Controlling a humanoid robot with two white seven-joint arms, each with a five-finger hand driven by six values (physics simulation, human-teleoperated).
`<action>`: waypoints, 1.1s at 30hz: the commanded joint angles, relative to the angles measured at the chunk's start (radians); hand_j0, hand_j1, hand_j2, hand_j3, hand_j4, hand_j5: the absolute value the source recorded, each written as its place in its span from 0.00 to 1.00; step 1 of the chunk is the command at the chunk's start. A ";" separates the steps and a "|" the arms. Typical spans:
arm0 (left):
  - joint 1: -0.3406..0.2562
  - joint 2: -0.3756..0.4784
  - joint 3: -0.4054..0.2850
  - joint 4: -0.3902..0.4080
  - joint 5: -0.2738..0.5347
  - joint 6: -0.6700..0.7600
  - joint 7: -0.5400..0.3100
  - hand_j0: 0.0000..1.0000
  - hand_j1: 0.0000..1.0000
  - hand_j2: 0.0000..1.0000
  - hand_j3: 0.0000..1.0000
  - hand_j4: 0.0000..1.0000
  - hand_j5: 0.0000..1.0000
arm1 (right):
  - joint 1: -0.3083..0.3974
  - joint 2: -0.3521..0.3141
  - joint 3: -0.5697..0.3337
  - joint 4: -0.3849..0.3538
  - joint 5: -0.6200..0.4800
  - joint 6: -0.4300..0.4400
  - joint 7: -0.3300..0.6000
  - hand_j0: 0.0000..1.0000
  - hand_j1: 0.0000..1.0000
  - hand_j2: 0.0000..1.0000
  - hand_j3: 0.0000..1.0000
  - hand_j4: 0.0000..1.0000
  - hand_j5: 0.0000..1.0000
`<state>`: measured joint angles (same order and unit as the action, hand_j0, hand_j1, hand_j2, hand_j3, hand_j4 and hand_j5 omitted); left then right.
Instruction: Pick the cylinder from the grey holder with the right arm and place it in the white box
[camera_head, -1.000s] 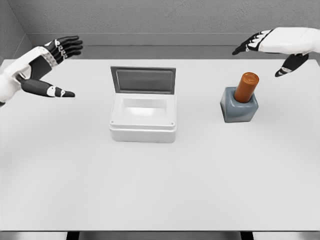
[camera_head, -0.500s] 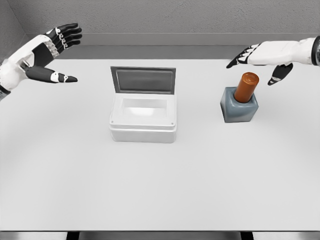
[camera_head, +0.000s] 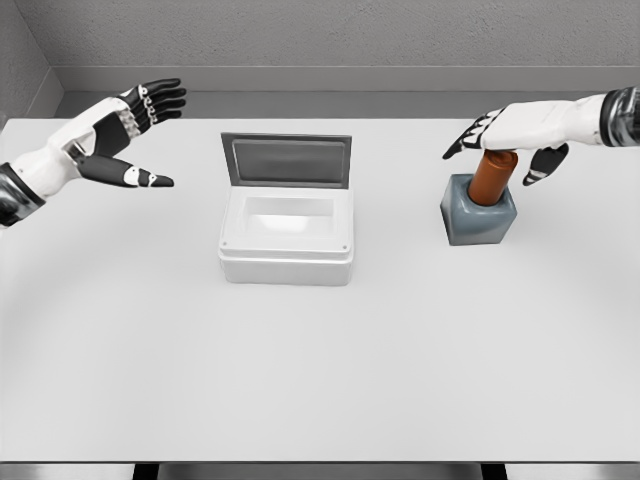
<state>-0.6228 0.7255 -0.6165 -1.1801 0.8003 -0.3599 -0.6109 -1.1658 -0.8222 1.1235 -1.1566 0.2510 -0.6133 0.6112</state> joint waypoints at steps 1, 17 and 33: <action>0.000 -0.003 0.000 0.000 0.007 0.001 0.000 1.00 1.00 1.00 1.00 1.00 1.00 | 0.000 0.002 -0.001 -0.002 -0.001 0.002 0.000 0.91 0.91 0.91 0.91 0.91 0.91; 0.000 -0.012 0.000 0.014 0.005 -0.001 0.000 1.00 1.00 1.00 1.00 1.00 1.00 | 0.000 -0.002 0.012 -0.011 0.014 0.002 0.000 0.83 0.83 0.83 0.83 0.83 0.83; 0.002 -0.017 0.000 0.017 0.005 -0.001 0.000 1.00 1.00 1.00 1.00 1.00 1.00 | -0.002 -0.003 0.010 -0.025 0.031 0.002 0.000 0.64 0.64 0.64 0.64 0.64 0.64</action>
<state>-0.6213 0.7078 -0.6175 -1.1619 0.7988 -0.3614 -0.6109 -1.1674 -0.8239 1.1348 -1.1797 0.2852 -0.6125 0.6109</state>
